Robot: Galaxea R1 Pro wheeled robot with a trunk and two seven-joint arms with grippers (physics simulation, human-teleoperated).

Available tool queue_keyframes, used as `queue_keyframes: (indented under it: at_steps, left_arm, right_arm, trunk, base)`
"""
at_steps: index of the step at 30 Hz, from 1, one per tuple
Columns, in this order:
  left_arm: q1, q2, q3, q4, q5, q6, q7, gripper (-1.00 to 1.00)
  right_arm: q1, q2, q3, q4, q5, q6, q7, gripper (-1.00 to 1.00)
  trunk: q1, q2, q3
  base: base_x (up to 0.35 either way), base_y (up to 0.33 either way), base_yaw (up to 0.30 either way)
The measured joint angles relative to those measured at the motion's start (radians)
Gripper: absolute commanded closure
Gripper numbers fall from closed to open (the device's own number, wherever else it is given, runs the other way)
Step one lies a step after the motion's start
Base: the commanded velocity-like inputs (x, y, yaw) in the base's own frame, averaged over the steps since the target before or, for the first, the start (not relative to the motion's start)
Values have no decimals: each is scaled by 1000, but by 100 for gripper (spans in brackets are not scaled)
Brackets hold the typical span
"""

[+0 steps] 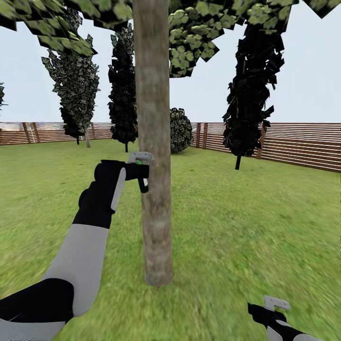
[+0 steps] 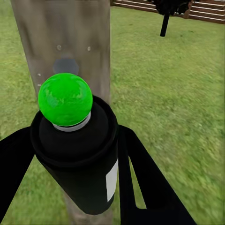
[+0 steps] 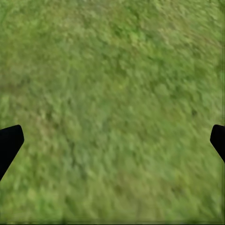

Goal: In the garden, pick up the pesticide atomizer on the floor and spray pesticide onto both trees until each tree trunk is fully covered.

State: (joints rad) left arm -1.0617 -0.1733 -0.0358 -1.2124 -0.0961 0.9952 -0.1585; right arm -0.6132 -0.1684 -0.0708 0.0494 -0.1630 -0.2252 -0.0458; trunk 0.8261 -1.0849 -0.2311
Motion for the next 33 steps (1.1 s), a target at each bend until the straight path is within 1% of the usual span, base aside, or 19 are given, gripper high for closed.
queue_keyframes:
  at_steps: [3,6,7,9,10,13,15,16,17,18,19,20,21,23,26,28,29,30,33]
  left_arm:
    - [-1,0,-1,-1,1,-1,0,100]
    - [-3,-1,-5,18,0,-2,1,100]
    - [-19,-1,-5,28,0,-2,1,100]
    - [-99,-1,-4,81,-1,-3,1,100]
    - [-125,-1,-4,101,0,-3,1,100]
    - [-271,-1,-2,228,0,-4,1,100]
    - [-381,-1,16,305,-2,-3,2,100]
    - [-465,-1,38,369,-4,-3,2,100]
    - [-540,0,49,408,0,-3,1,100]
    - [-598,0,56,455,1,-3,1,100]
    - [-687,0,61,545,0,-3,1,100]
    - [-758,0,64,585,3,-4,1,100]
    - [-806,0,65,624,4,-4,1,100]
    - [-846,0,66,653,3,-4,1,100]
    - [-927,0,68,689,4,-3,1,100]
    - [-946,1,69,700,3,-3,1,100]
    - [-953,1,73,717,3,-3,1,100]
    - [-959,2,82,755,4,-4,0,100]
    - [-964,1,95,790,5,-5,0,100]
  right_arm:
    - [0,0,0,0,0,0,0,-100]
    - [0,0,0,0,0,0,0,-100]
    - [0,0,0,0,0,0,0,-100]
    - [0,1,1,0,0,0,0,-100]
    - [0,1,1,0,0,0,0,-100]
    - [0,1,1,0,0,0,0,-100]
    - [0,1,1,0,0,0,0,-100]
    - [0,1,1,0,0,0,0,-100]
    - [0,1,1,0,0,0,0,-100]
    - [0,1,1,0,0,0,0,-100]
    - [0,1,1,0,0,0,0,-100]
    - [0,1,1,0,0,0,0,-100]
    - [0,1,1,0,0,0,0,-100]
    - [0,1,1,0,0,0,0,-100]
    - [0,1,1,0,0,0,0,-100]
    - [0,1,1,0,0,0,0,-100]
    - [0,1,1,0,0,0,0,-100]
    - [0,1,1,0,0,0,0,-100]
    - [0,1,1,0,0,0,0,-100]
  trunk:
    - [0,0,0]
    - [0,0,0]
    - [-1,0,0]
    - [-1,0,0]
    - [-1,0,0]
    - [-1,0,0]
    - [-1,0,0]
    - [0,0,0]
    - [-1,0,0]
    - [-1,0,0]
    - [1,0,0]
    - [-1,0,0]
    - [-1,0,0]
    - [-1,0,0]
    - [-1,0,0]
    - [-1,0,0]
    - [-1,0,0]
    - [0,0,0]
    - [-1,0,0]
  base:
    - [-121,0,0]
    - [-40,0,0]
    - [-17,0,0]
    - [-10,0,0]
    - [-6,0,0]
    - [-2,0,0]
    - [0,0,0]
    - [0,0,0]
    - [0,0,0]
    - [0,0,0]
    - [0,0,0]
    - [0,0,0]
    - [0,0,0]
    - [0,0,0]
    - [0,0,0]
    - [0,0,0]
    - [0,0,0]
    - [0,0,0]
    - [-29,0,0]
